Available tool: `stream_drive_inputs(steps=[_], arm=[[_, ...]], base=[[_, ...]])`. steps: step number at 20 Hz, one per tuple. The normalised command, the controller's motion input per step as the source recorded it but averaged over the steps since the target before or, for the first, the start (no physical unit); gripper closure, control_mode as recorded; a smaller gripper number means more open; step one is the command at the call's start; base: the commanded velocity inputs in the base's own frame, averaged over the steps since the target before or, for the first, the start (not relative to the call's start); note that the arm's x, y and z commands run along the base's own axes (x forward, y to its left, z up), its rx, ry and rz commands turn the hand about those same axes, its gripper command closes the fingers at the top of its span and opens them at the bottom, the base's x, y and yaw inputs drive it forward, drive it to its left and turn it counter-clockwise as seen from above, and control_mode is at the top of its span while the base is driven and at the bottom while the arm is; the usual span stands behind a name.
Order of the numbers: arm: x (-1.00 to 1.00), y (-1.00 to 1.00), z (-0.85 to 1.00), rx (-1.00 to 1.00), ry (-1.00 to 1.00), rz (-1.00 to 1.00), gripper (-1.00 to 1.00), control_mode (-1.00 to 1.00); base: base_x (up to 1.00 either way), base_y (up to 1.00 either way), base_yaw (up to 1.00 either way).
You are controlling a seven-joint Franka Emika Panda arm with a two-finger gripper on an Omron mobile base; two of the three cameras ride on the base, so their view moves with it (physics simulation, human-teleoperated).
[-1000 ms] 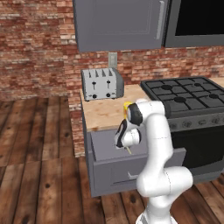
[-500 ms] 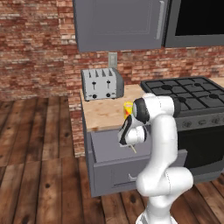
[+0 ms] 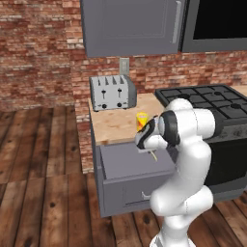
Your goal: Pick up the straw from the right drawer and put it inside the smoothie cup.
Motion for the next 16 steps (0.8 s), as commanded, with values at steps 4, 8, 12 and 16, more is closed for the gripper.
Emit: stream_drive_inputs(steps=[4, 8, 12, 16], arm=[[-0.40, -0.01, 1.00, 0.00, -0.16, 0.00, 1.00, -1.00], [-0.40, -0.06, 1.00, 0.00, -0.20, 0.00, 1.00, -1.00], [-0.33, -0.03, 1.00, 0.00, -0.16, 0.01, 1.00, -1.00], [-0.29, 0.00, 1.00, 0.00, -0.10, 0.04, 1.00, -1.00]], base=[[0.00, 0.00, 0.00], [0.00, 0.00, 0.00], [0.00, 0.00, 0.00], [0.00, 0.00, 0.00]])
